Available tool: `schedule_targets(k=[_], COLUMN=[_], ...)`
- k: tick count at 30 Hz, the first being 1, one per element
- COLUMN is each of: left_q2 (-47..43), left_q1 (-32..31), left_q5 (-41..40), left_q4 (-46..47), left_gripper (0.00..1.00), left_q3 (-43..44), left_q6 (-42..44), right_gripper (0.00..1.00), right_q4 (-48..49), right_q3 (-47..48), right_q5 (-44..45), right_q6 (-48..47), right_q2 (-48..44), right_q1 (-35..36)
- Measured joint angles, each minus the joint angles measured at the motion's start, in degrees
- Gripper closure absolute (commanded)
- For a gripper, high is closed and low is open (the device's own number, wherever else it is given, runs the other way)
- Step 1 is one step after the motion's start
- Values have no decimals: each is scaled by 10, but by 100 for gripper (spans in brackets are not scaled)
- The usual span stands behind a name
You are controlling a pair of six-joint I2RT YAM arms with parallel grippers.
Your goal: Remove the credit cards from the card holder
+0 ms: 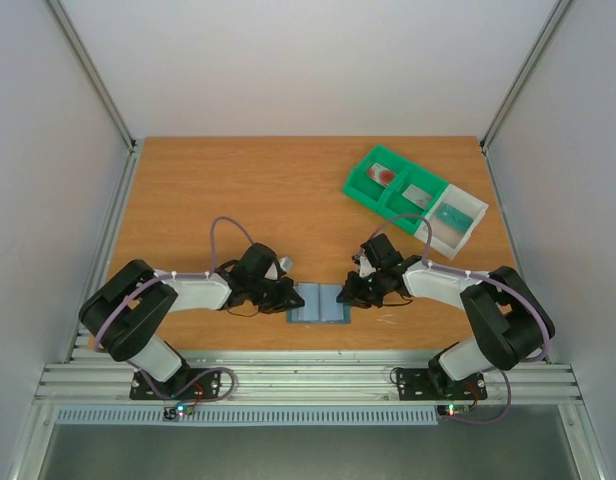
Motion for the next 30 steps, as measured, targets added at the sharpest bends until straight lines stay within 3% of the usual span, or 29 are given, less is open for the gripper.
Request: schedule_targets(k=[5,9,11,13,15,16,17,18,30], left_q2=[-14,-55,-84,-109,-135,-148,-160,-177,-384], left_q1=[0,0,0,0,0,0,0,0,0], left_q5=[-31,-64,-85,-111,-140,-153,-166,-182,-337], left_q4=[-61,-111,-144,-180,-222,-240,-257,-278,-456], left_gripper=[83,49,41,32,4,1,1,1,0], left_q3=[24,26,31,44,65,76,85,96,227], left_q6=[16,26,38,50,62,73,82,88,158], right_gripper=[75,67,62,49,32,17,3,2,1], right_q4=[-17,-56,-78,-97,-121,-131,-145,-156,-287], right_q3=[21,45,55,63,75,81,89,96,245], right_q5=[14,45,64,82,103,110,122,129,203], right_q6=[-4,-17,-24,-30,-41,-42,-49,-51,-89], right_q2=[3,-15,-40,-68,-101,-115,-132,-147,-284], right_q1=[2,2,2,2,2,2,2,2,2])
